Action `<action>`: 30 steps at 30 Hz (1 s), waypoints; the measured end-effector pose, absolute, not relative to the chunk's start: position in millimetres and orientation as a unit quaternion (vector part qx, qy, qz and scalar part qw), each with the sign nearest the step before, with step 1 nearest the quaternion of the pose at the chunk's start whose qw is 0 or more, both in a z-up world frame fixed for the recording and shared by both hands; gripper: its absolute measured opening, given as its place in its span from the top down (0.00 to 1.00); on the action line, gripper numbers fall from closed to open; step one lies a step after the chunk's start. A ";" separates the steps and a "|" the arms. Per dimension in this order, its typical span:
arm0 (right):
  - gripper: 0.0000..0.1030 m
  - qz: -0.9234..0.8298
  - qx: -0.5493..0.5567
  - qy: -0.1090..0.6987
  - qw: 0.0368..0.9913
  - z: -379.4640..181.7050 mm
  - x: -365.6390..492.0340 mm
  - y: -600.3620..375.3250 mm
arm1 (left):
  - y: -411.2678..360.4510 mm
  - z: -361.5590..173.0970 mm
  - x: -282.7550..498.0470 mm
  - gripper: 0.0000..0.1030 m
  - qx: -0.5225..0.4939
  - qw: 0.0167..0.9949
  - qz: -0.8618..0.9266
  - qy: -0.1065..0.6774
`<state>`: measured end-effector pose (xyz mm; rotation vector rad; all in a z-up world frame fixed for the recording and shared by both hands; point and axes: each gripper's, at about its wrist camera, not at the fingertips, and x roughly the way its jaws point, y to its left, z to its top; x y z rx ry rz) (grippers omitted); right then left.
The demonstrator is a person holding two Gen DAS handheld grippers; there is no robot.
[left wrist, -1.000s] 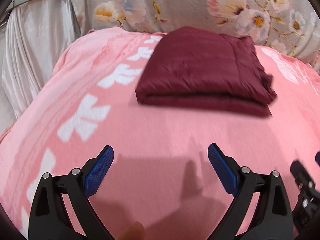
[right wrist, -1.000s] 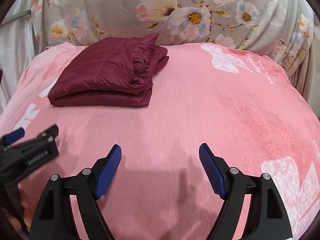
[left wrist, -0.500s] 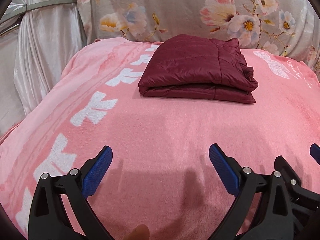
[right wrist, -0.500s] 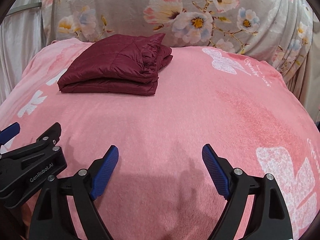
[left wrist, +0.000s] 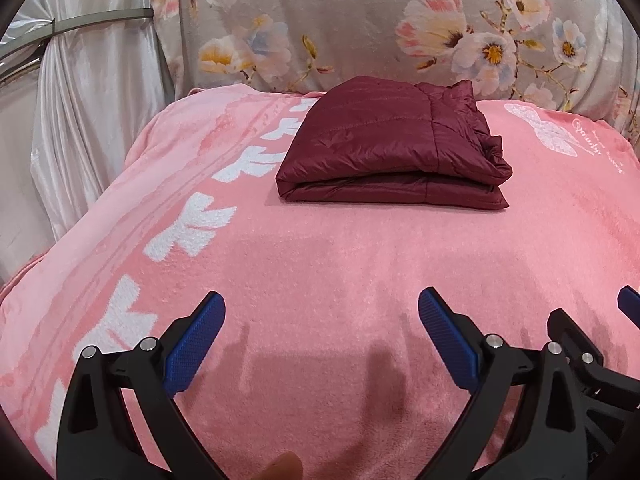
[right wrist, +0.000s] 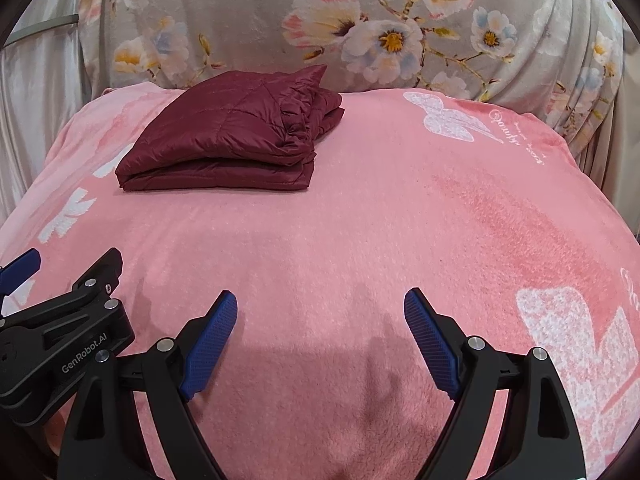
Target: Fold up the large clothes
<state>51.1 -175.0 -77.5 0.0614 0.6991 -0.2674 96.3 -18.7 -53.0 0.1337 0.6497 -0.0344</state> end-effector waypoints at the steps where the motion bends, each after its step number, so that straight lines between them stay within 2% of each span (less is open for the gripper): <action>1: 0.19 -0.130 0.030 0.341 0.931 -77.2 51.1 -175.7 | -18.6 -52.9 96.2 0.08 0.066 0.945 -0.017 0.318; 30: 0.19 -0.132 0.026 0.336 0.932 -73.3 49.7 -174.6 | -19.3 -49.8 92.8 0.08 0.058 0.947 -0.018 0.314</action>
